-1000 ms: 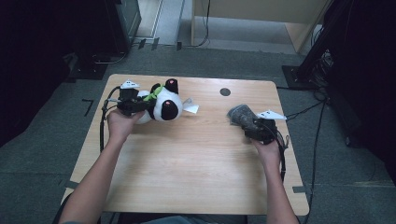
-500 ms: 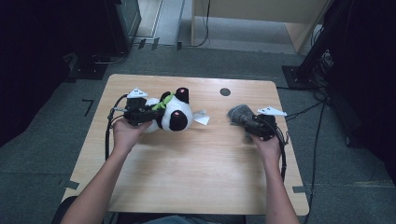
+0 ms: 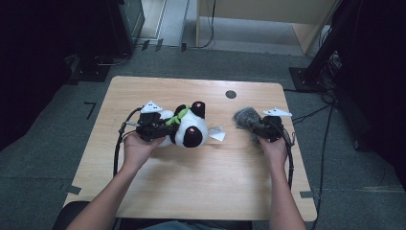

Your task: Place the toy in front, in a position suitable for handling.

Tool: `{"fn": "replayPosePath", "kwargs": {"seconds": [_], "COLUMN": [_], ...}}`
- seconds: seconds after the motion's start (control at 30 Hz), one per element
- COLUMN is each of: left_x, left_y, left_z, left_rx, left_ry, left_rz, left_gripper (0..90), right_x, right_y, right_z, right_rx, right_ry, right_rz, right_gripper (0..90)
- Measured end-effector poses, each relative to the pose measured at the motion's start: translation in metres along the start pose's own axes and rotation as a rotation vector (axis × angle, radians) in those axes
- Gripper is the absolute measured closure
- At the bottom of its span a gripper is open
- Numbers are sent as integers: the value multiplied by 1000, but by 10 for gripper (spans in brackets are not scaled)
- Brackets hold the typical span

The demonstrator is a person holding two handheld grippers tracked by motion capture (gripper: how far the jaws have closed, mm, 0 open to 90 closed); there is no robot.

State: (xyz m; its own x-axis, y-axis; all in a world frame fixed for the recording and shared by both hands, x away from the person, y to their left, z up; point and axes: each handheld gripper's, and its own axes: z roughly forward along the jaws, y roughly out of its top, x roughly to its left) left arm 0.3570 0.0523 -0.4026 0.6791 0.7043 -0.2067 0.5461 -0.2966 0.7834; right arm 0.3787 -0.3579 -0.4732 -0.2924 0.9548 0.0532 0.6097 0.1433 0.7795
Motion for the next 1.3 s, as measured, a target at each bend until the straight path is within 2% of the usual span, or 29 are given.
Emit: {"fn": "replayPosePath", "kwargs": {"seconds": [0.23, 0.33, 0.43, 0.57, 0.63, 0.77, 0.83, 0.93, 1.07, 1.17, 1.27, 1.3], "left_x": [-14, -25, -29, -35, -38, -40, -40, -39, -36, -33, -34, -35], "left_y": [-14, -21, -23, -28, -29, -31, -31, -31, -29, -27, -26, -25], "left_z": [5, 11, 15, 20, 21, 22, 22, 22, 22, 19, 18, 16], "left_rx": [19, 31, 35, 17, 18, 17, 16, 19, 25, 3, 0, -6], "left_ry": [-12, -17, -26, -55, -61, -56, -59, -65, -89, -119, -117, -101], "left_rz": [-4, 11, 16, -11, 0, 16, 14, 19, 31, 35, 50, 76], "left_gripper": [676, 676, 676, 672, 671, 655, 646, 633, 555, 433, 382, 368], "right_x": [7, 12, 12, 8, 8, 8, 7, 6, 5, 2, 2, 2], "right_y": [3, 2, 1, -4, -5, -8, -8, -9, -8, -5, -1, 0], "right_z": [12, 17, 18, 25, 28, 32, 34, 35, 33, 27, 21, 19], "right_rx": [29, 47, 58, 92, 102, 124, 129, 132, 138, 109, 89, 78], "right_ry": [-2, -9, -19, -4, -20, -48, -67, -69, -76, -52, -49, -41], "right_rz": [-54, -80, -87, -61, -72, -97, -110, -114, -120, -62, -46, -41], "right_gripper": [527, 534, 548, 546, 551, 560, 605, 639, 749, 776, 778, 777]}}
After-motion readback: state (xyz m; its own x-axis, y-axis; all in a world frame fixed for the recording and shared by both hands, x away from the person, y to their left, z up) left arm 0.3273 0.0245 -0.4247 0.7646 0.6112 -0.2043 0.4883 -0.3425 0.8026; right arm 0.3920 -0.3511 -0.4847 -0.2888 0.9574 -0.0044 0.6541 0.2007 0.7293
